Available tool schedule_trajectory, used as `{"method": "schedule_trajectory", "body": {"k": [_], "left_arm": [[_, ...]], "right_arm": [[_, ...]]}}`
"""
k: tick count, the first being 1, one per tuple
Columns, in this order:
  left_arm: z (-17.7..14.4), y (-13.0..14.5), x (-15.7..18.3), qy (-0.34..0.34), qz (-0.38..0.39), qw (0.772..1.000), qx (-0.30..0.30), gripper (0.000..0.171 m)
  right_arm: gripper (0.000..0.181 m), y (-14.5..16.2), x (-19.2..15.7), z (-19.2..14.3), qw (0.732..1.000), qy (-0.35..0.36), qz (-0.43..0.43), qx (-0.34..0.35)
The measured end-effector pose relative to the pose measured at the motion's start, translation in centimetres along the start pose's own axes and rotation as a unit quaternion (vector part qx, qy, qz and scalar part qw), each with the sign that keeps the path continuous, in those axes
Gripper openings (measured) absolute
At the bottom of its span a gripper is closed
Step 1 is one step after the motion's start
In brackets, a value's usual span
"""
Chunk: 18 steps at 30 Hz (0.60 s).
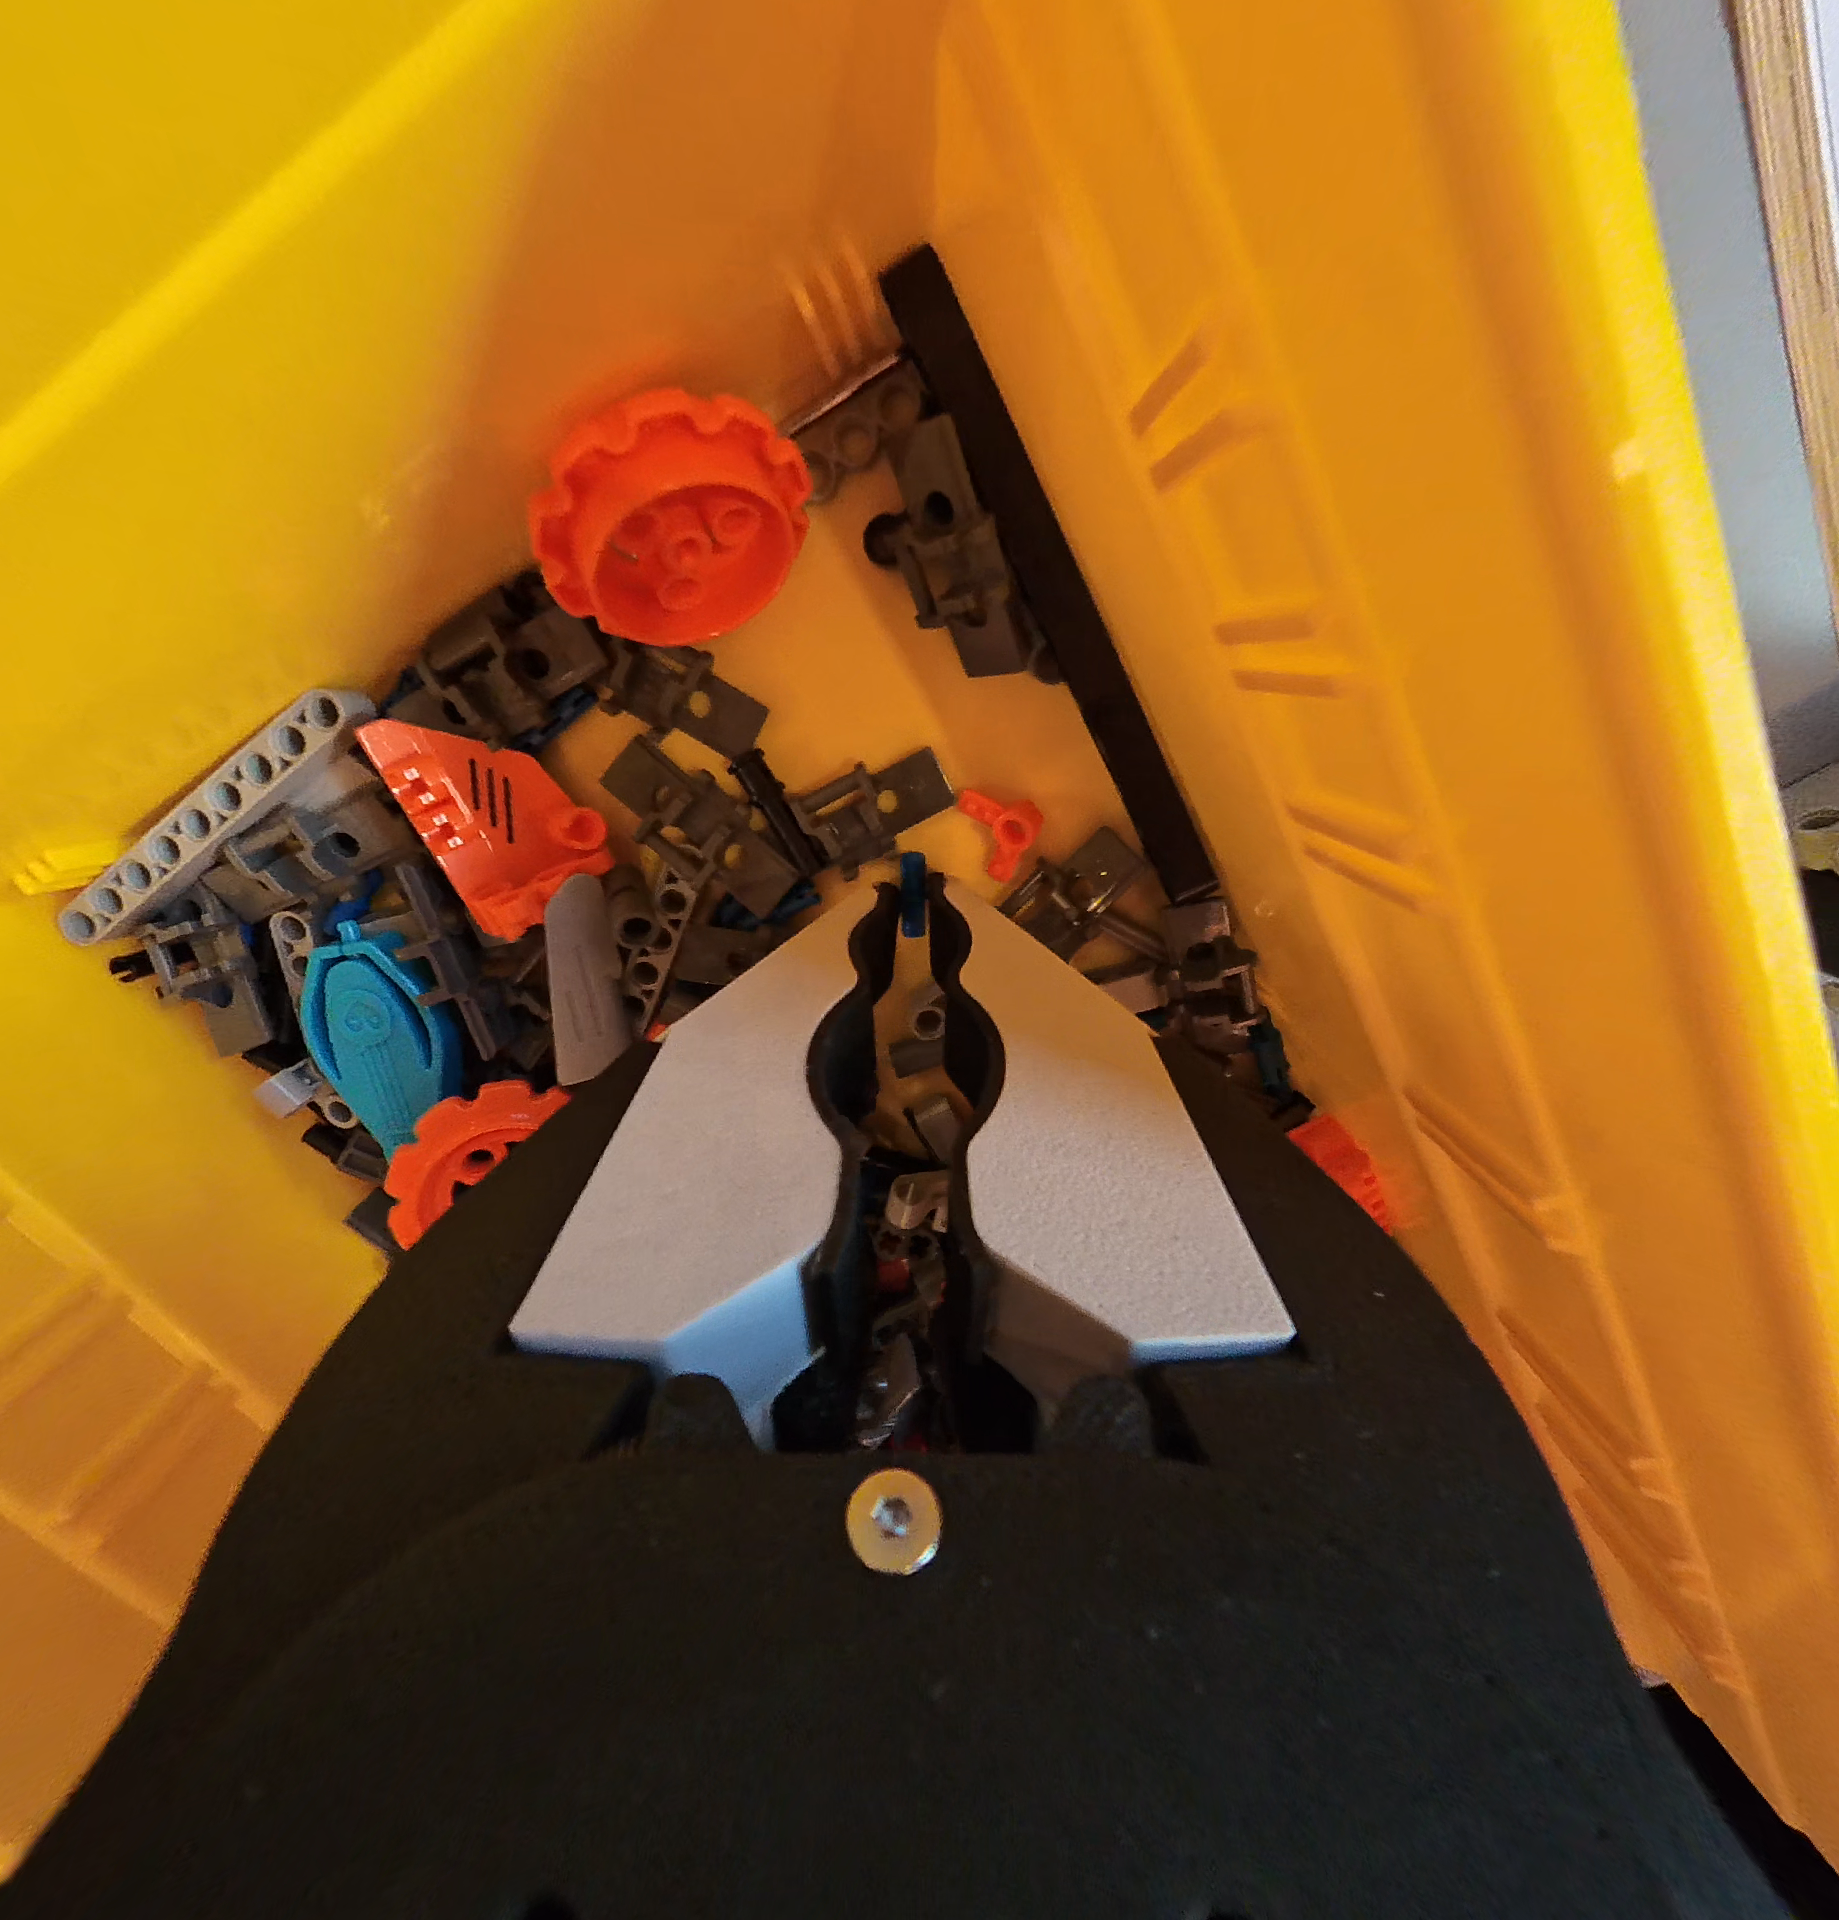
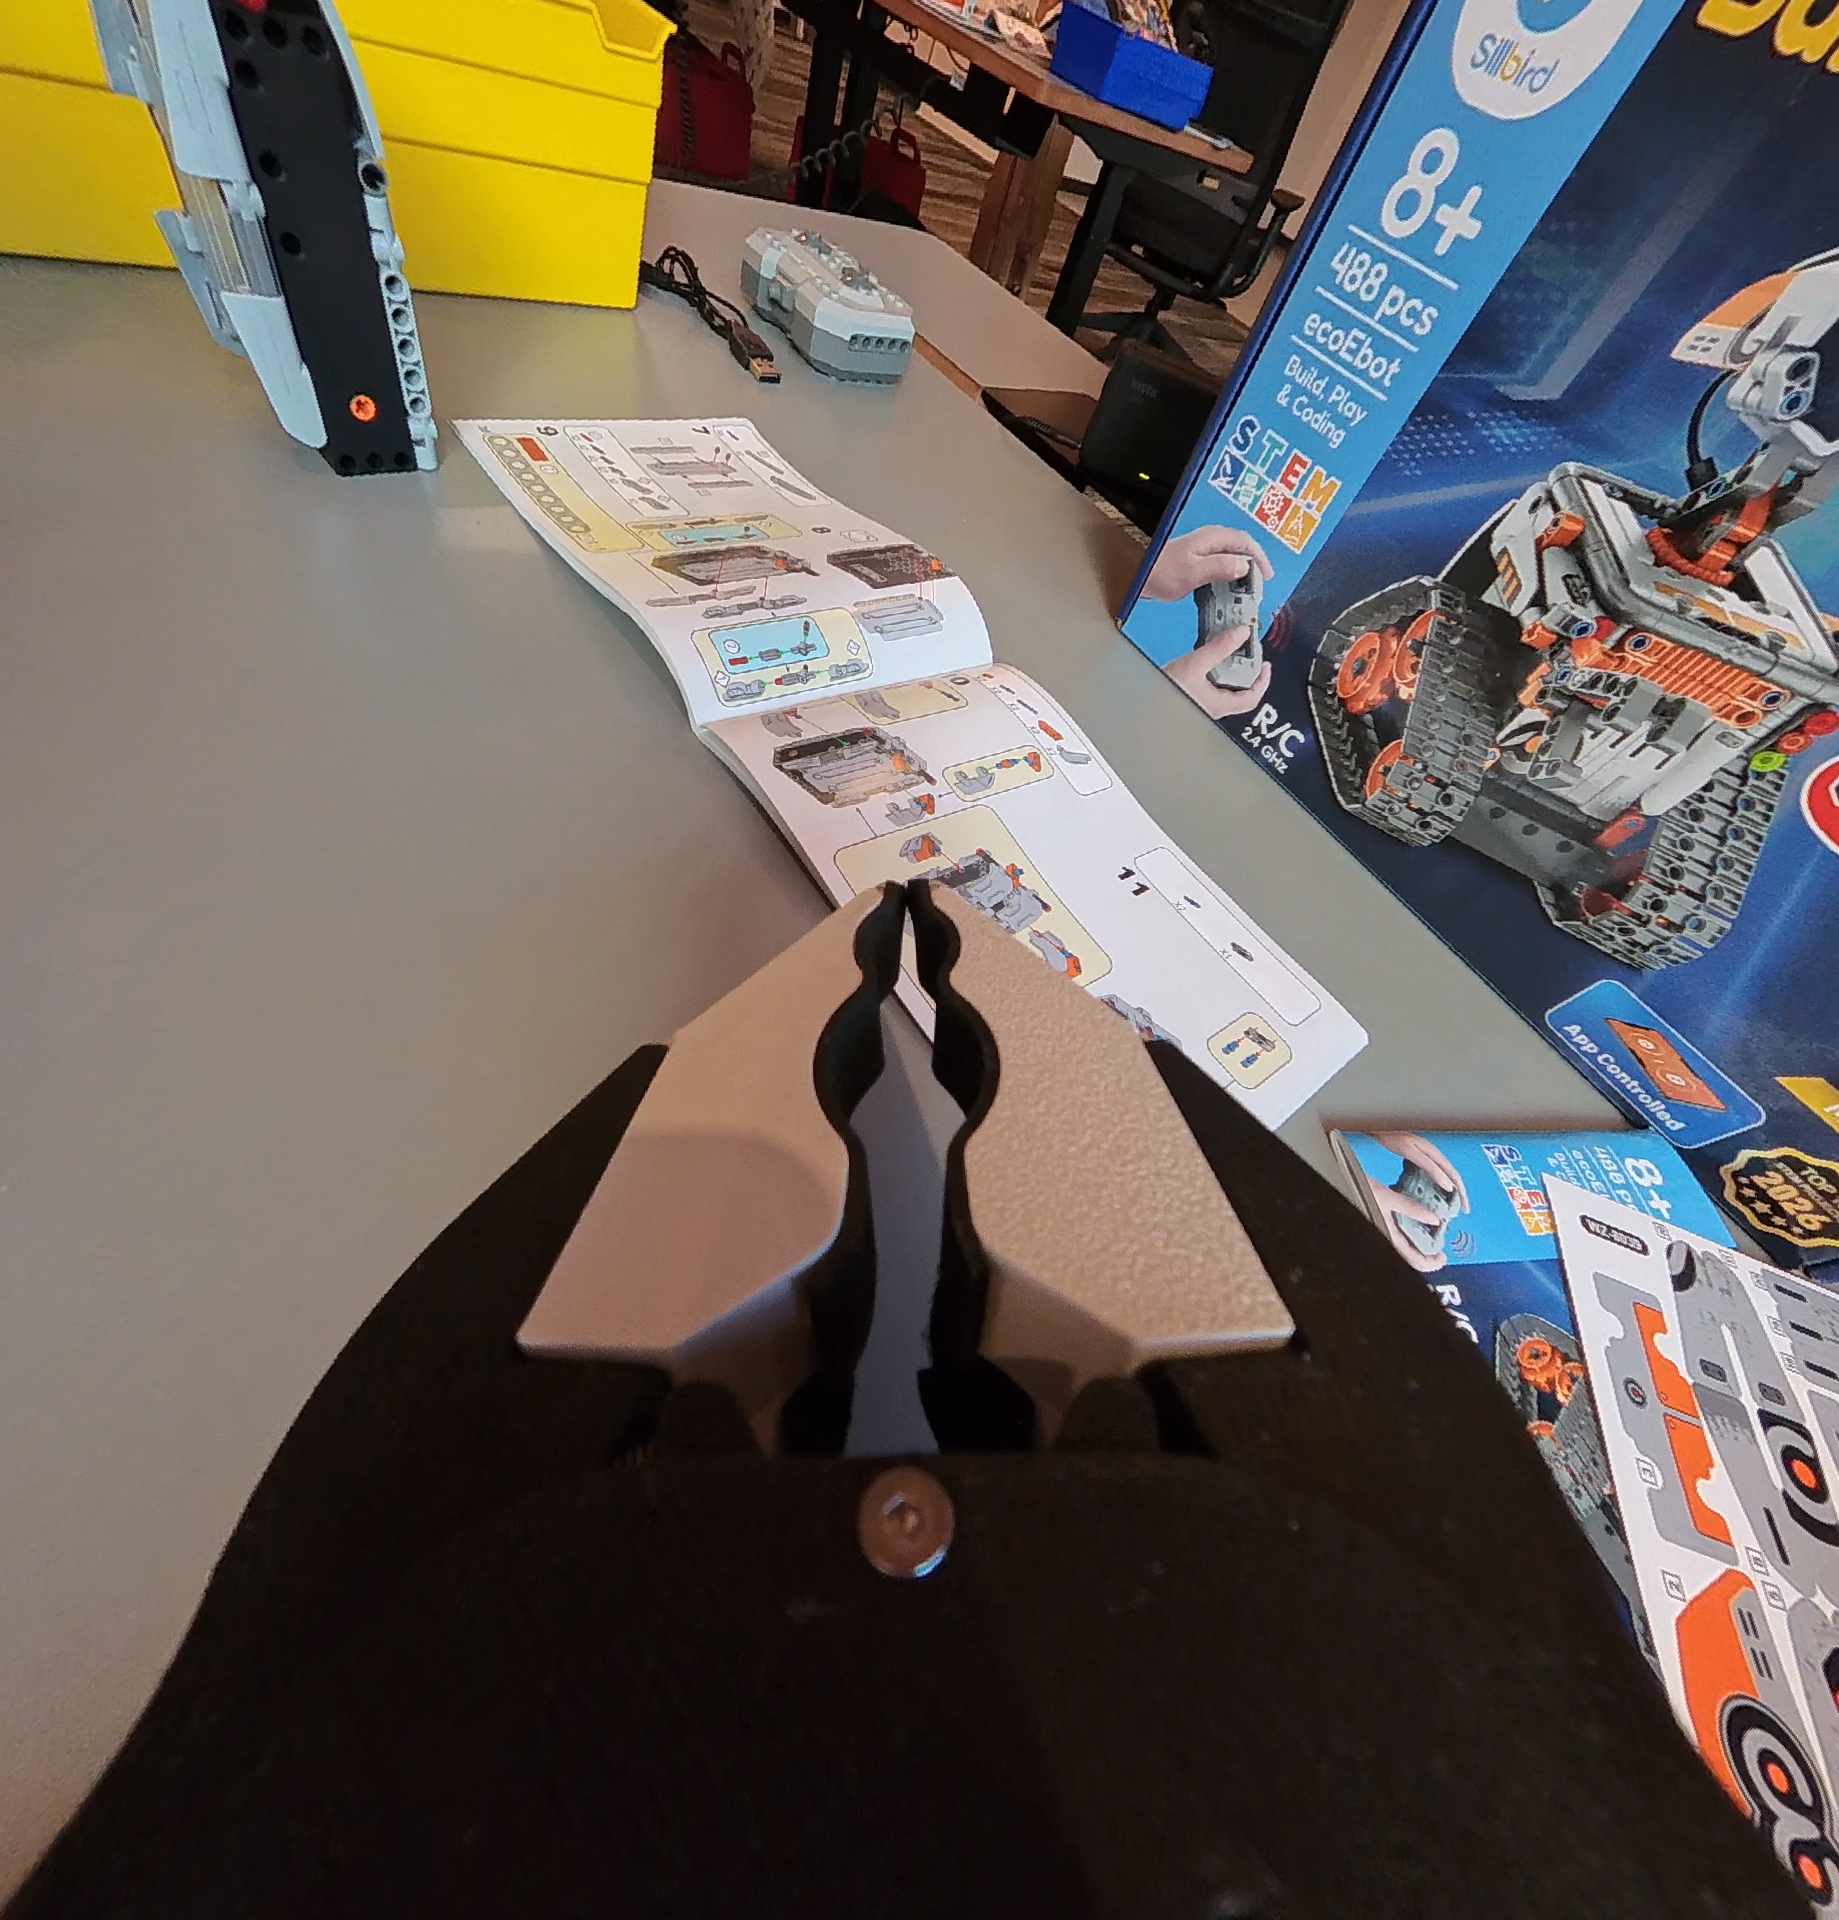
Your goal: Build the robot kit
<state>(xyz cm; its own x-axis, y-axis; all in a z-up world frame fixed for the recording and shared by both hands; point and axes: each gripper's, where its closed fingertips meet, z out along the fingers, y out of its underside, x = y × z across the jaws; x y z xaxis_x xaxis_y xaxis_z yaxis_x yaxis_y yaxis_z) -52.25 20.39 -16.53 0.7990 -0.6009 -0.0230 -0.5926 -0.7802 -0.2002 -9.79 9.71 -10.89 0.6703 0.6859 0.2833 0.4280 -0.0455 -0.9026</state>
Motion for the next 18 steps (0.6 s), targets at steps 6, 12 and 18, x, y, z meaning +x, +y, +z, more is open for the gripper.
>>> {"method": "schedule_trajectory", "body": {"k": [6,12,18], "left_arm": [[-4.1,-1.6,-1.0,-0.039,-0.005,0.997,0.072,0.003],[-13.3,-4.6,0.5,-0.076,-0.003,0.976,0.206,0.003],[-21.3,-7.6,11.9,0.059,0.03,0.922,0.381,0.003]], "right_arm": [[0.0,-0.3,0.0,0.0,1.0,-0.002,0.001,0.005],[0.0,-1.4,-0.8,-0.2,1.0,-0.019,-0.005,0.022],[0.003,-2.7,-2.7,-0.2,0.997,-0.058,-0.011,0.039]]}}
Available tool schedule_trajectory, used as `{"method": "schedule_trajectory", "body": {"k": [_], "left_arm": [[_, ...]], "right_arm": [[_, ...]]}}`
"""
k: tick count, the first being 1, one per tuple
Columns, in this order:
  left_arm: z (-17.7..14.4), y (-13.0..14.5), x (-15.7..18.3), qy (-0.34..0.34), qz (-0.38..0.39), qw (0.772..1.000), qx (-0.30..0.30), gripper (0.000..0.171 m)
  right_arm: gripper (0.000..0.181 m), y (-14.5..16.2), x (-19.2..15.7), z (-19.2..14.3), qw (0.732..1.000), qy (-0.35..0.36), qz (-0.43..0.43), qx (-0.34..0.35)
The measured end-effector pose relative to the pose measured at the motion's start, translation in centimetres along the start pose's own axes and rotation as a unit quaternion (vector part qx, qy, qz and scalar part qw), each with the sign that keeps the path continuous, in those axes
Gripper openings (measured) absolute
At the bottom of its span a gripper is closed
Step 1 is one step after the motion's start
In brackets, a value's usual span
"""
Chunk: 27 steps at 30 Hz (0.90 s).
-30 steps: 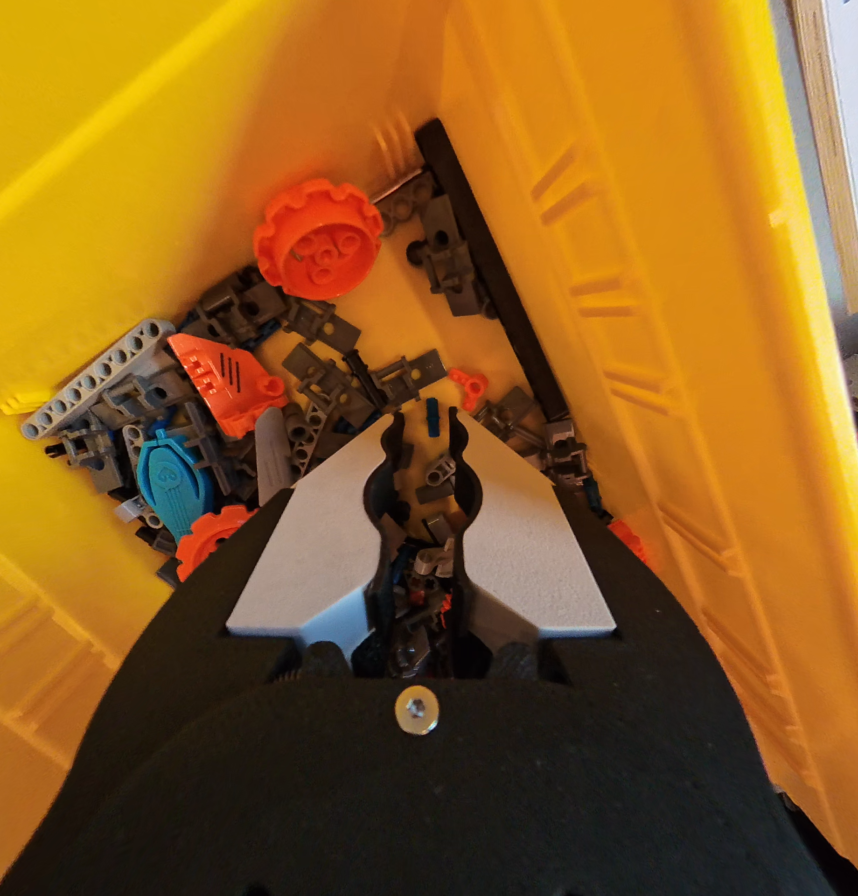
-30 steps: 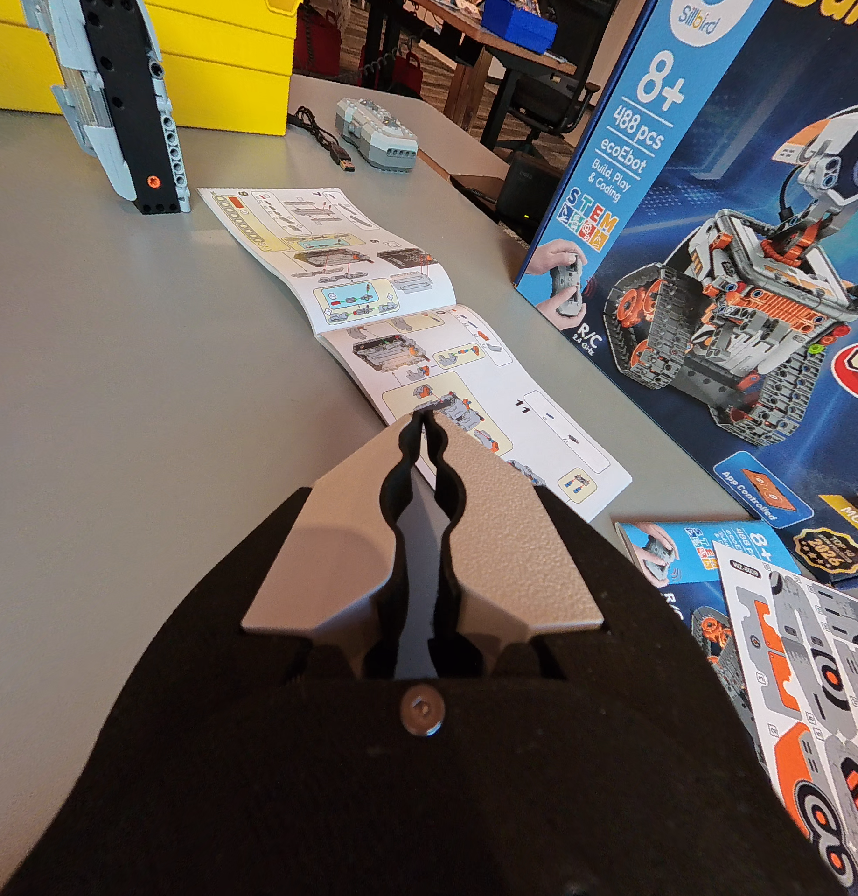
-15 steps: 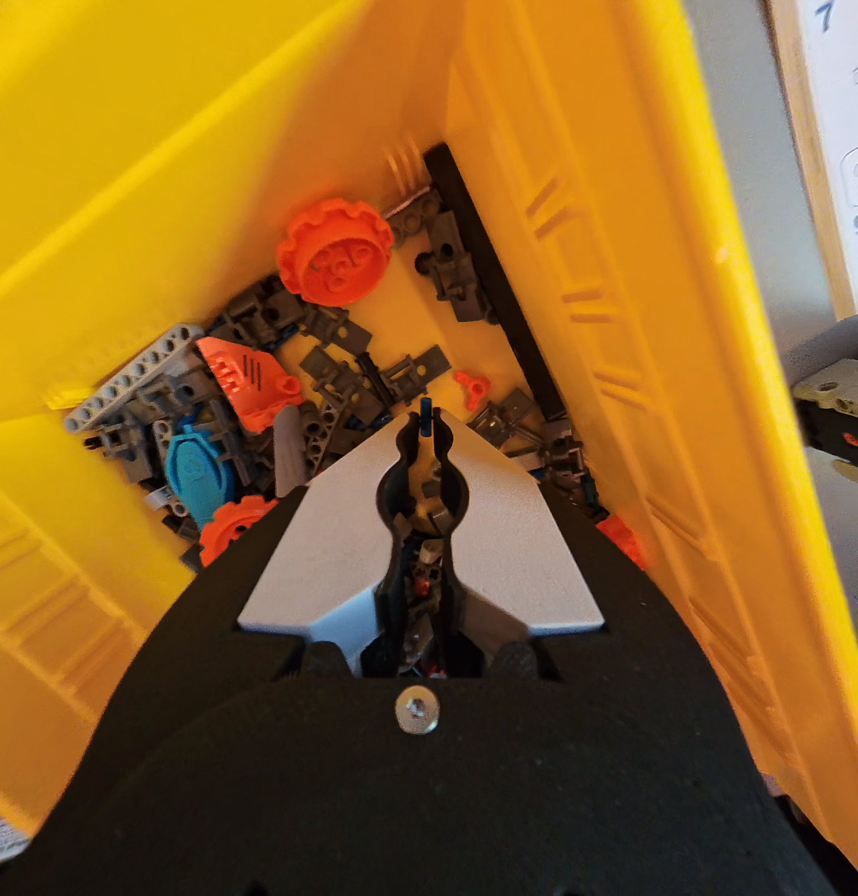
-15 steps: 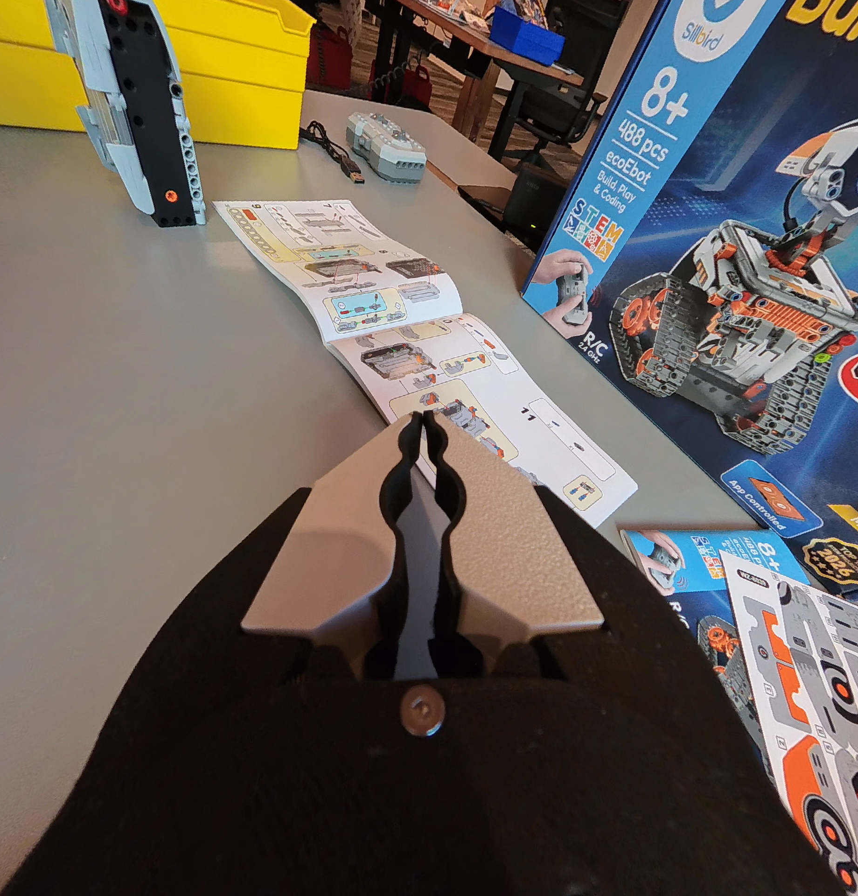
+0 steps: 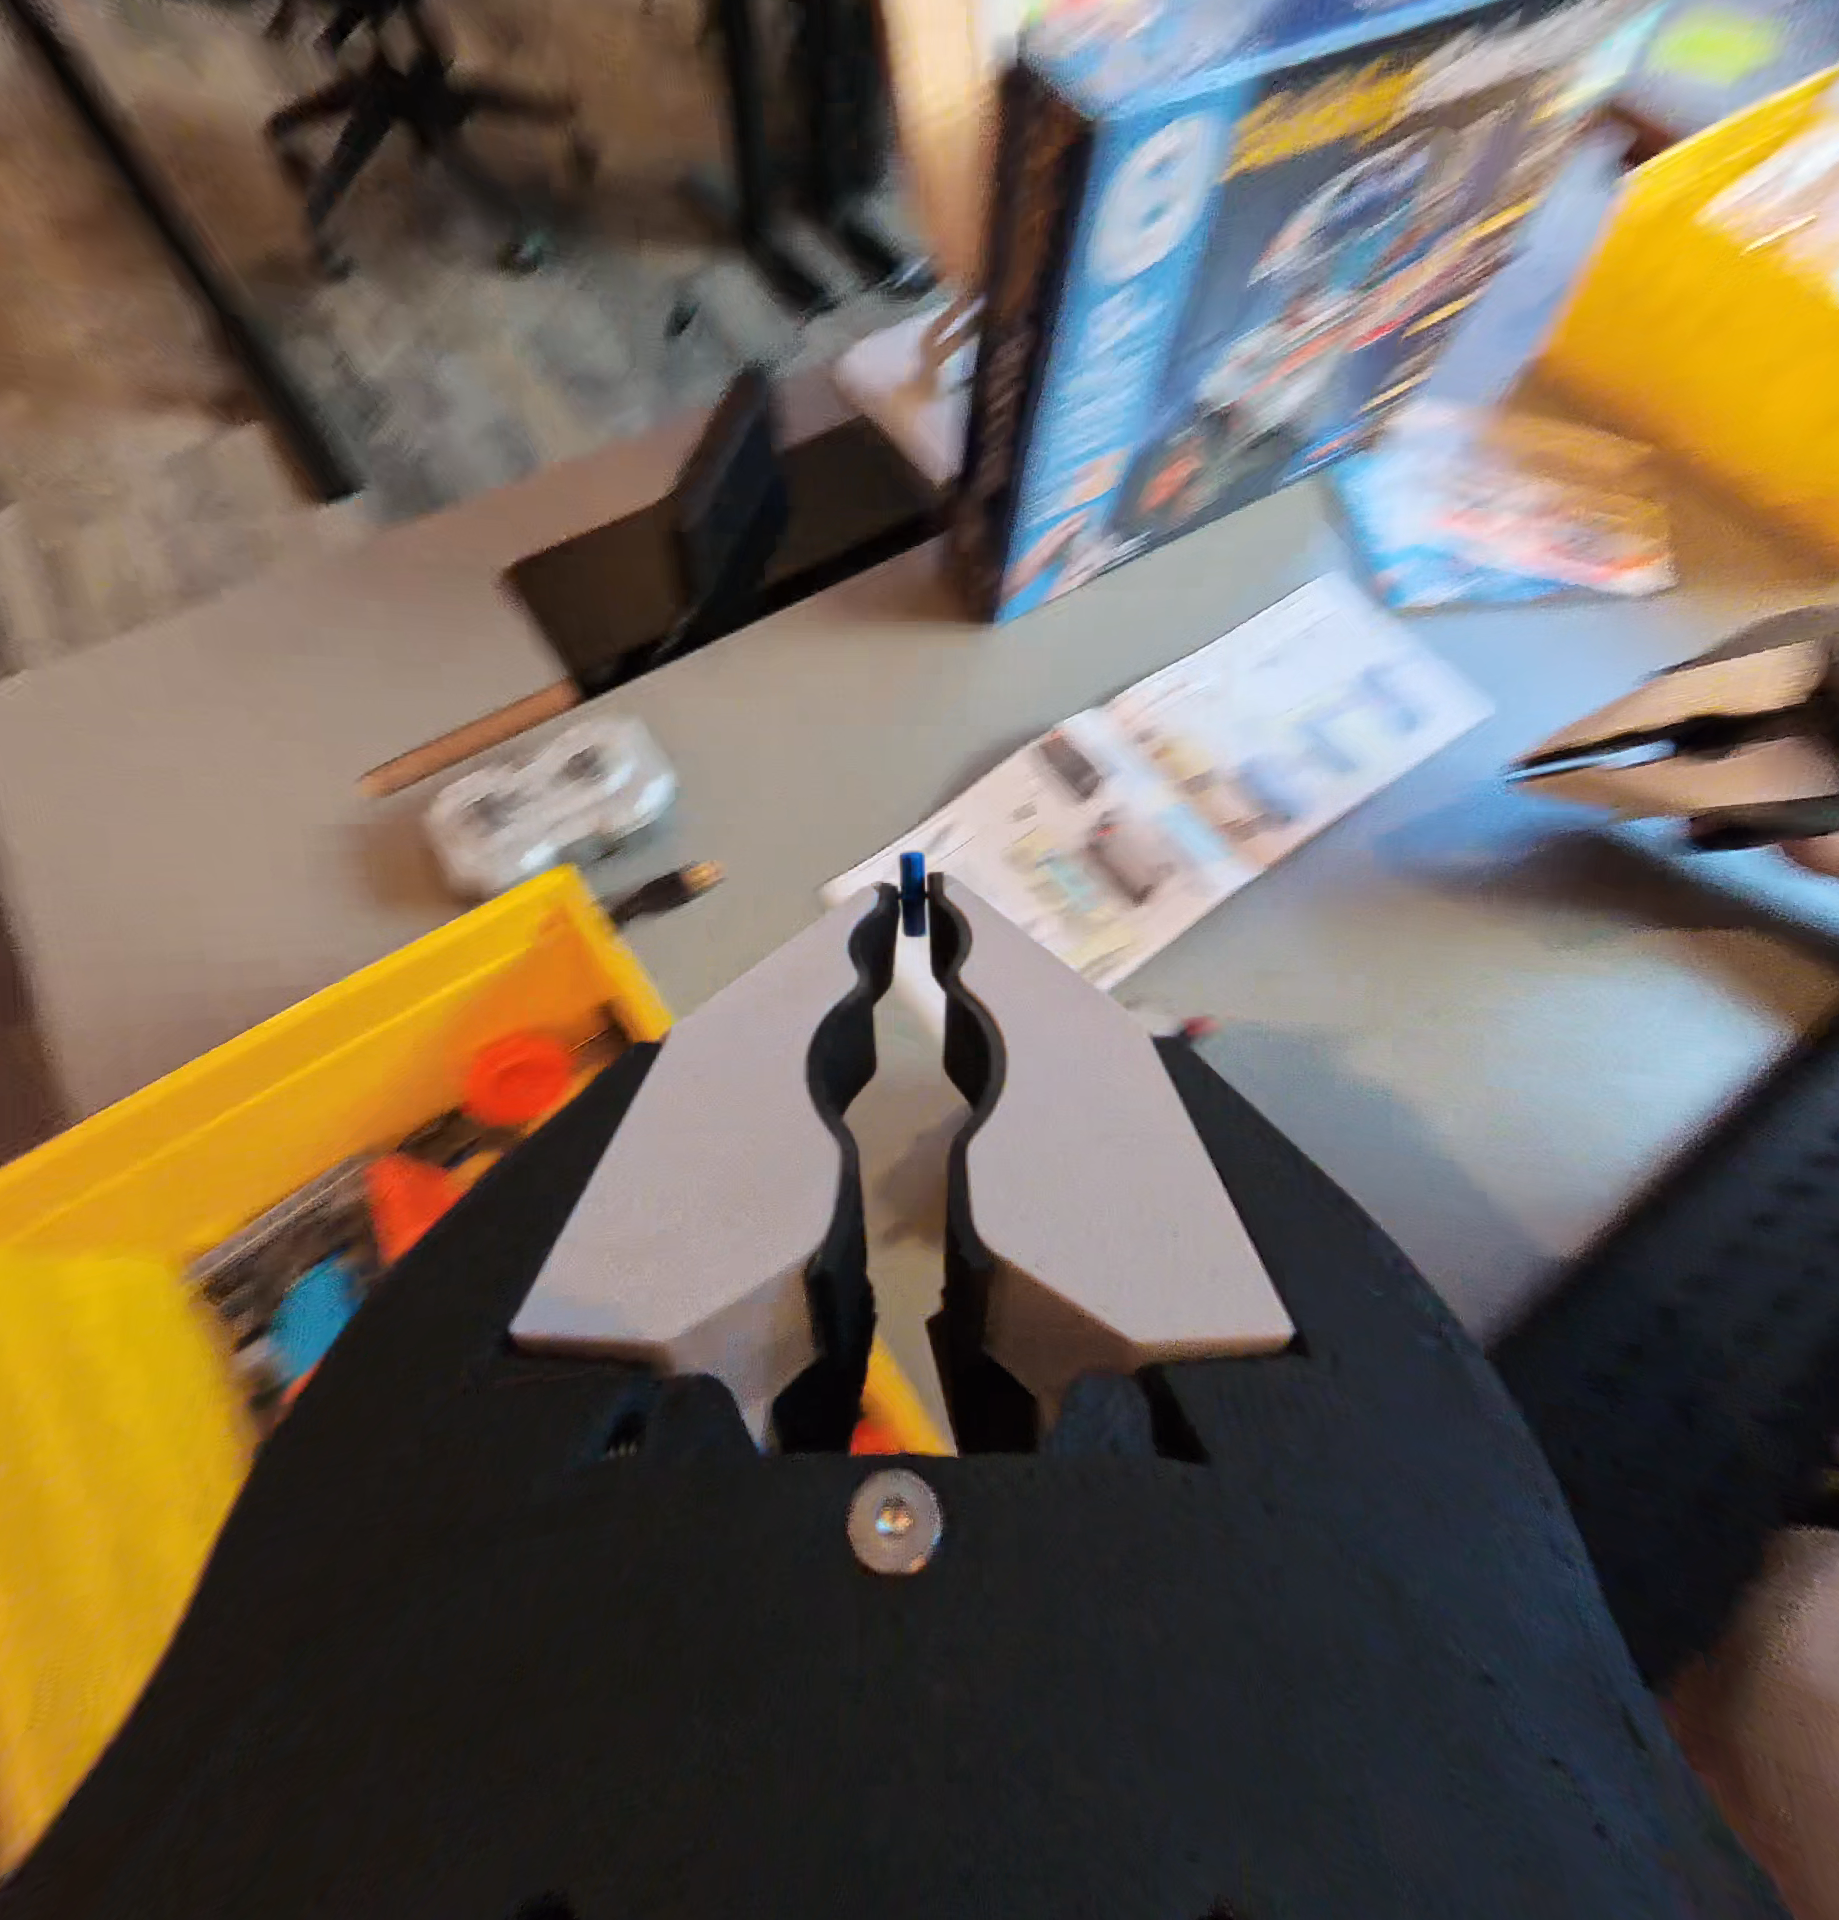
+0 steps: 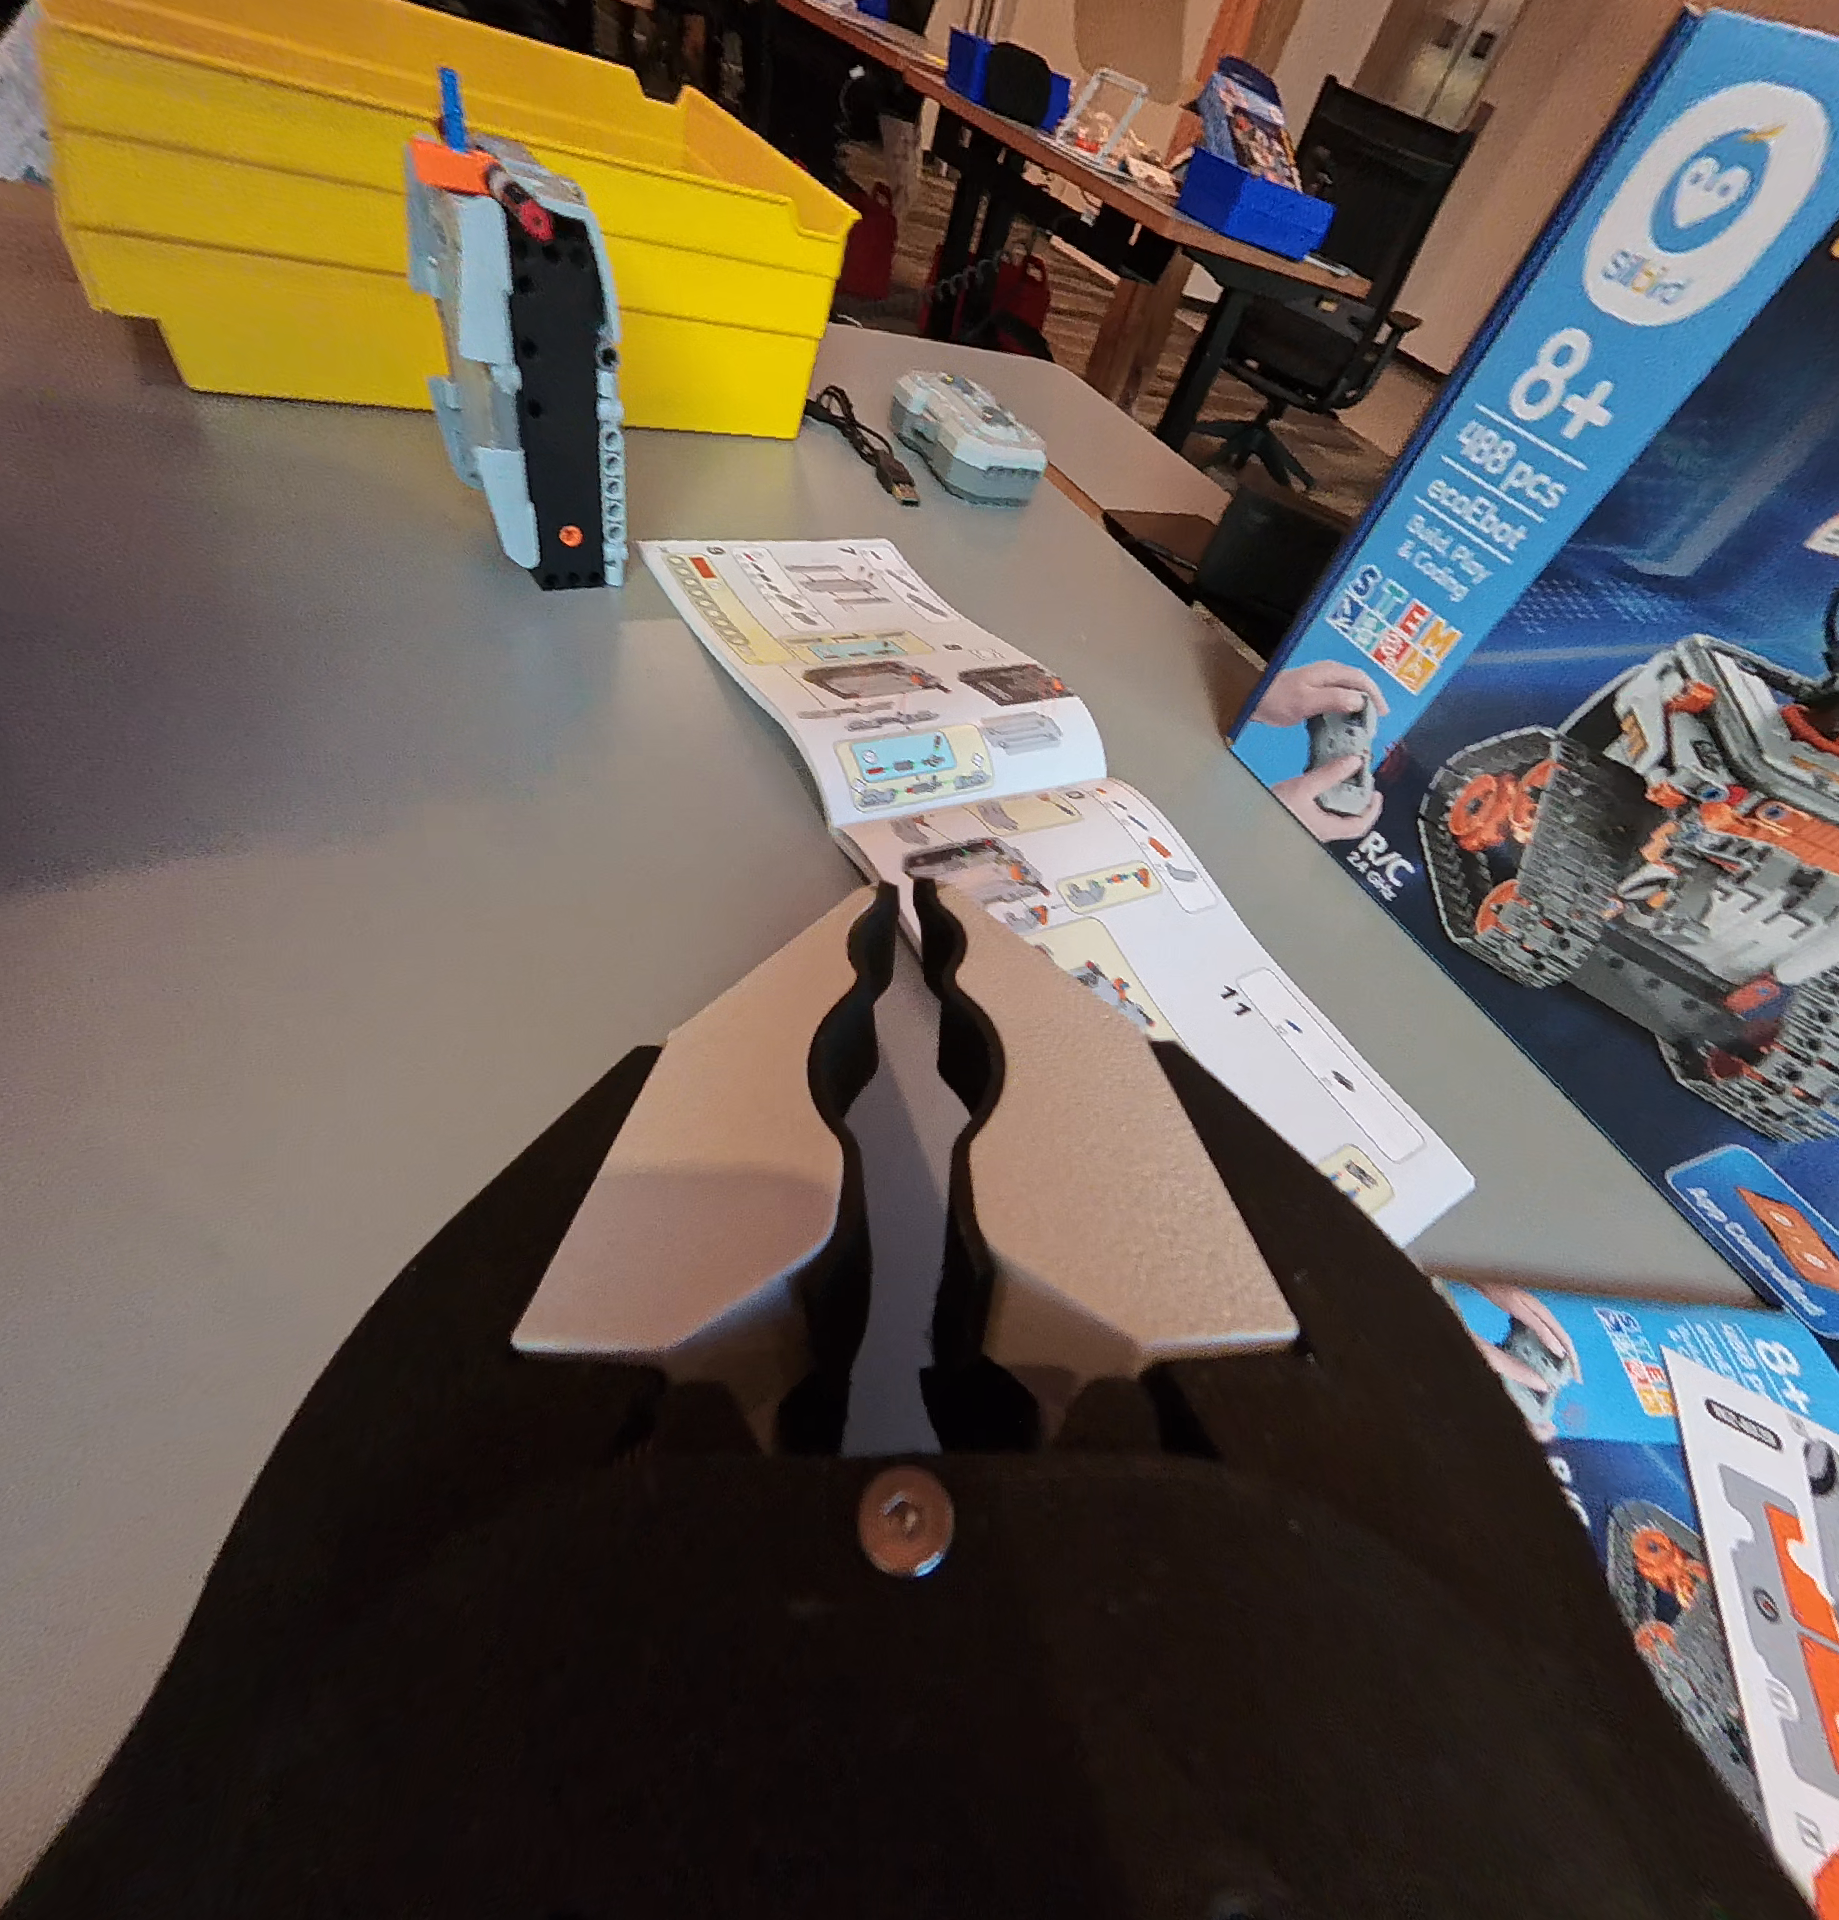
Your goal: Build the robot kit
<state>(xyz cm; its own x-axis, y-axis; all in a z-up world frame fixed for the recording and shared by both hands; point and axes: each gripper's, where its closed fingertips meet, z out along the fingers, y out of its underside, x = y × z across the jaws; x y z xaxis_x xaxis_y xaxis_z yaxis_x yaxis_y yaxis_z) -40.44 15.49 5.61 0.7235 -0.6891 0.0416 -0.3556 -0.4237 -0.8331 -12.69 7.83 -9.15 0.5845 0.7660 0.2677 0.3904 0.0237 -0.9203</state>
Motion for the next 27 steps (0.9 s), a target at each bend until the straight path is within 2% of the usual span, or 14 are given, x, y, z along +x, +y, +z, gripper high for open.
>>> {"method": "schedule_trajectory", "body": {"k": [3,8,14,18,27], "left_arm": [[0.4,-0.8,5.7,0.056,0.013,0.998,0.039,0.003],[2.0,0.1,9.7,0.097,-0.005,0.994,0.048,0.003],[4.2,2.4,11.2,0.149,-0.08,0.985,0.039,0.004],[4.5,3.3,10.9,0.157,-0.11,0.981,0.04,0.004],[4.3,3.5,10.1,0.157,-0.111,0.981,0.039,0.004]], "right_arm": [[0.004,-0.6,-1.0,0.1,1.0,-0.015,-0.005,0.001],[0.006,-0.6,-2.4,-0.2,0.999,-0.033,-0.018,-0.01],[0.009,-0.9,-2.6,-0.6,0.999,-0.042,0.014,-0.005],[0.01,-1.0,-2.4,-0.7,0.998,-0.05,0.045,0.003],[0.011,-0.2,-2.3,-0.3,0.998,-0.049,0.048,-0.013]]}}
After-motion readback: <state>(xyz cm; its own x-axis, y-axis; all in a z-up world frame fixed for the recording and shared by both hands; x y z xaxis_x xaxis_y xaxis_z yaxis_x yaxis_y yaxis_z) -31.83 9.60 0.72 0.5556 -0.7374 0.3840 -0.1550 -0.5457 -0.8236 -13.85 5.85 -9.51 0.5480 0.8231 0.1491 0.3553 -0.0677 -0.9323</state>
